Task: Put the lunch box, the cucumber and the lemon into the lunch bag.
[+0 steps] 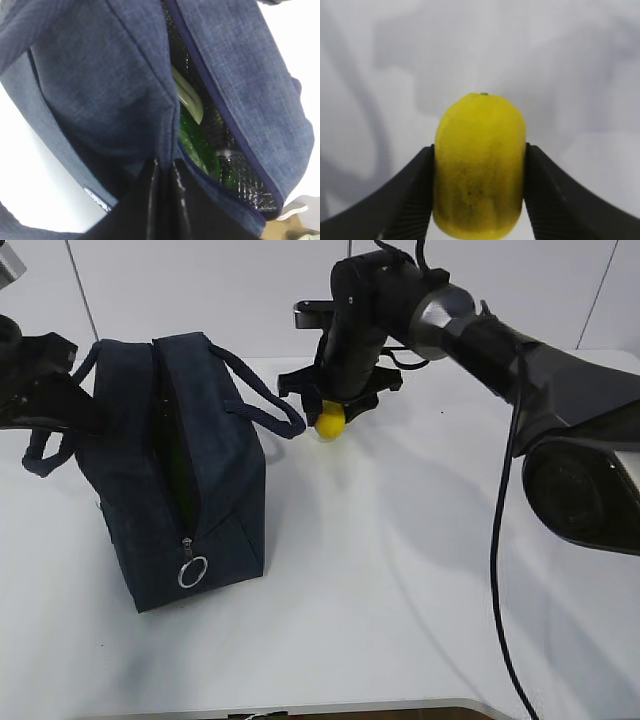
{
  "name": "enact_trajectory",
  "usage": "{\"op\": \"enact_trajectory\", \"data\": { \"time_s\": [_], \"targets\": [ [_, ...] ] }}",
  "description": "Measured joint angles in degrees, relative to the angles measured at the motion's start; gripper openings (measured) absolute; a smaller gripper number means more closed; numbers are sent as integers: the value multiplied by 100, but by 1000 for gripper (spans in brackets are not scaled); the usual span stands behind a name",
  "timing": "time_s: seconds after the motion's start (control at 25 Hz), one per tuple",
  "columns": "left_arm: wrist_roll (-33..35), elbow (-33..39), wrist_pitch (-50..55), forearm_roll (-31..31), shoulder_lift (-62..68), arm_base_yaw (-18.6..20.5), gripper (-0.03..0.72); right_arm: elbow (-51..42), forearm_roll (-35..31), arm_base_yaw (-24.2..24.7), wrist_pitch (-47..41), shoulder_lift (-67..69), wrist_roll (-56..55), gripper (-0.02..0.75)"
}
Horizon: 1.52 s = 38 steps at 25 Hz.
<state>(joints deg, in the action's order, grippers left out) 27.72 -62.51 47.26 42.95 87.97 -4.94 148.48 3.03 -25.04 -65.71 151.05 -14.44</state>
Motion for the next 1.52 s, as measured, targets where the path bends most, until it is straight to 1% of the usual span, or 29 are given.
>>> {"op": "enact_trajectory", "data": {
  "time_s": [0.28, 0.48, 0.56, 0.76, 0.88, 1.0, 1.24, 1.32, 1.52],
  "targets": [
    [0, 0, -3, 0, 0, 0, -3, 147, 22, 0, -478, 0, 0, 398],
    [0, 0, -13, 11, 0, 0, -3, 748, -15, 0, -567, 0, 41, 397],
    [0, 0, -13, 11, 0, 0, -3, 999, -155, 0, -588, -32, 82, 397],
    [0, 0, -13, 80, 0, 0, -3, 1365, -891, 0, -610, -390, 283, 396],
    [0, 0, -13, 103, 0, 0, -3, 1387, -1482, 0, -629, -694, 399, 396],
    [0, 0, -13, 103, 0, 0, -3, 1387, -2266, -12, -649, -965, 561, 396],
    [0, 0, 9, 115, 0, 0, -3, 1422, -3161, -192, -643, -1168, 775, 396],
    [0, 0, 21, 115, 0, 0, -3, 1422, -3306, -308, -652, -1168, 886, 396],
    [0, 0, 33, 126, 0, 0, -3, 1384, -3317, -681, -656, -1168, 1098, 396]
  ]
}}
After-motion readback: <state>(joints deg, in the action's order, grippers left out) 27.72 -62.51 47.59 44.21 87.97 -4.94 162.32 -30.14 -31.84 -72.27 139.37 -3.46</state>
